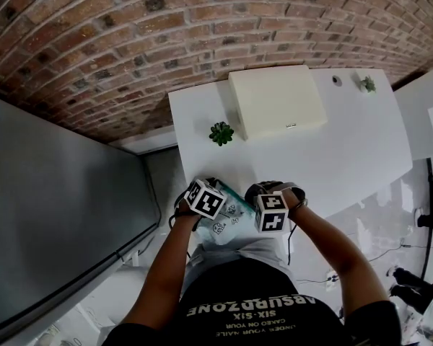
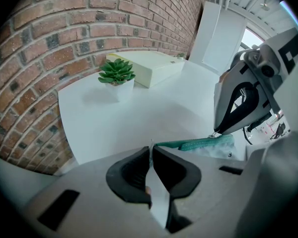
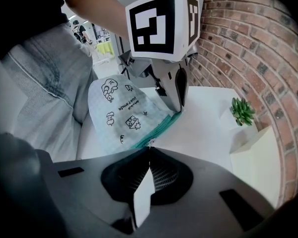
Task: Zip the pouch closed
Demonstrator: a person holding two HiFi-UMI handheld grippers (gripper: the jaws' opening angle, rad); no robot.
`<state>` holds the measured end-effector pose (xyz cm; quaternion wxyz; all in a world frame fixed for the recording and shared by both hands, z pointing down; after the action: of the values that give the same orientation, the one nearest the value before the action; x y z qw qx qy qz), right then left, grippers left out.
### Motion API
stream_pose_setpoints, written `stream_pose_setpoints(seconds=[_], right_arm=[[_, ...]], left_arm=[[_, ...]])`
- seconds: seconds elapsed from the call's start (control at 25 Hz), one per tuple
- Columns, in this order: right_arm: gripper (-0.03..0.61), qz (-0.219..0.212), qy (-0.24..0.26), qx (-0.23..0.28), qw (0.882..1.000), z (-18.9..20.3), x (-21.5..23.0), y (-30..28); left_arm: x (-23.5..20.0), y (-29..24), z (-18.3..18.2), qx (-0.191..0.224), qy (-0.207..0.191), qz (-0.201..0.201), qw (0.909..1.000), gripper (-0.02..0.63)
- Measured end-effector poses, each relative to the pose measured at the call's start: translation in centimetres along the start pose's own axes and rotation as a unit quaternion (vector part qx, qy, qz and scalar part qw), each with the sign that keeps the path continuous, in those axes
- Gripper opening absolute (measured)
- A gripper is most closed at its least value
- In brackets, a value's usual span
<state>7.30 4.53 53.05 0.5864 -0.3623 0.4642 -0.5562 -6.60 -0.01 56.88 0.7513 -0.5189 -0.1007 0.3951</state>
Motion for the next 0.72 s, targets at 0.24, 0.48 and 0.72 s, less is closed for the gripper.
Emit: stream_pose_setpoints(seconds=[0.24,0.48,0.72], right_arm=[[0.000,0.000,0.000,0.000,1.000,-0.2,-0.1,0.1],[0.000,0.001,0.041,-0.017,0.999,0.4,-0.9,-0.1],[0.000,0.002,0.027,-0.014,1.000,0.8,-1.2,-0.1]], left_arm=[[0.0,0.1,-0.1,0.000,-0.001,-0.002,1.0000,0.029],[0.0,0.0,0.0,0.001,0.000,-0.003,1.0000,0.029],[0.0,0.0,0.1,0.002,0.000,-0.005,1.0000,0.029]])
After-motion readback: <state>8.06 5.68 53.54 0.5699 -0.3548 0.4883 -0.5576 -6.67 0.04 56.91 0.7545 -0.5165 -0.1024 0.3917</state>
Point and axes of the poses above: the fingertips, and each gripper's own axes: y backward along the fingers, x to its right, z out of its underside, the point moved 10 cm from there along y, backward along the fingers, and after that the axes turned 8 degrees about z, right-handed, at the moved point
